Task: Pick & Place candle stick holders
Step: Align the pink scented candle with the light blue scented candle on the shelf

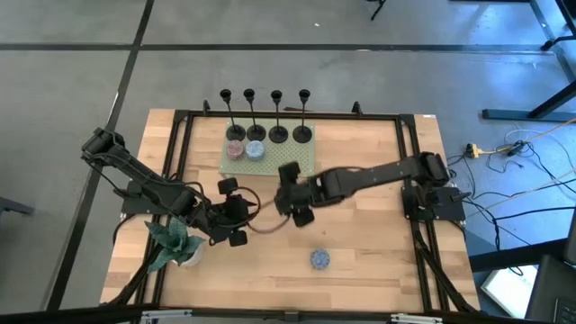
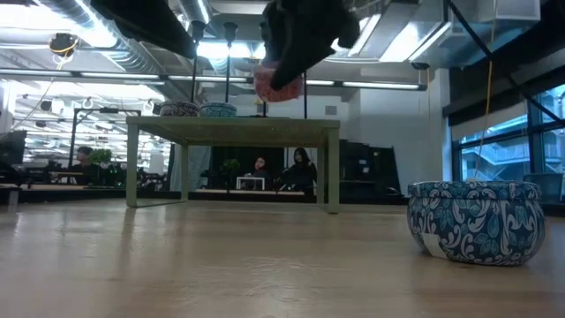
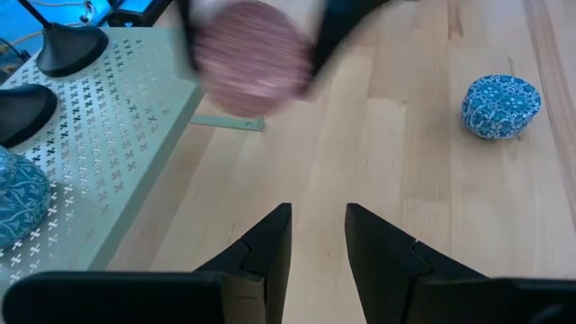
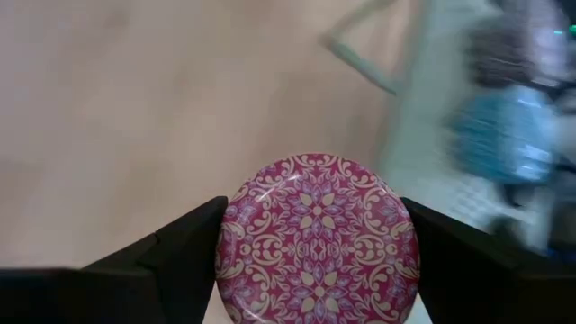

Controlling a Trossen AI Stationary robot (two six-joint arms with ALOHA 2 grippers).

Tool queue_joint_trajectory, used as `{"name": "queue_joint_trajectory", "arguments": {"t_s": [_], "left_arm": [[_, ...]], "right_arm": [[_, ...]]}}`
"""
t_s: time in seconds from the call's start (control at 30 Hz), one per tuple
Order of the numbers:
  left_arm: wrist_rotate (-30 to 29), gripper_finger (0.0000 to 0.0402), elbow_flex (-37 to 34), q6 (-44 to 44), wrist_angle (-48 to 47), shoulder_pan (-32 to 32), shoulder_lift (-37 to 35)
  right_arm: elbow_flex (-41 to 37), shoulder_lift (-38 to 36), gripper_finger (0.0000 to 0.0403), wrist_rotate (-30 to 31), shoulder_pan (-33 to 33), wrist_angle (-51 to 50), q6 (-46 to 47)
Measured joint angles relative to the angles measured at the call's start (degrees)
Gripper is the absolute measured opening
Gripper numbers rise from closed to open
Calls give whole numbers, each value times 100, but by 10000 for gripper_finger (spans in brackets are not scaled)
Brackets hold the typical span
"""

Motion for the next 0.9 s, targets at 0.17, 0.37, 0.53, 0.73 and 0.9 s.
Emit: {"name": "queue_joint_trajectory", "arguments": {"t_s": [0.17, 0.37, 0.53, 0.73, 0.9], "left_arm": [[2, 102, 0, -41, 1, 0, 0], [5, 102, 0, -42, 1, 0, 0], [15, 102, 0, -48, 1, 0, 0], [20, 102, 0, -50, 1, 0, 0], [96, 102, 0, -50, 1, 0, 0]], "right_arm": [[192, 0, 297, 71, -535, -67, -435], [244, 0, 302, -507, -1257, 210, -476], [242, 0, 300, -1197, -1665, 544, -427], [96, 0, 301, -1716, -1879, 1056, -52], [-269, 0, 305, -1743, -1975, 1374, -23]]}}
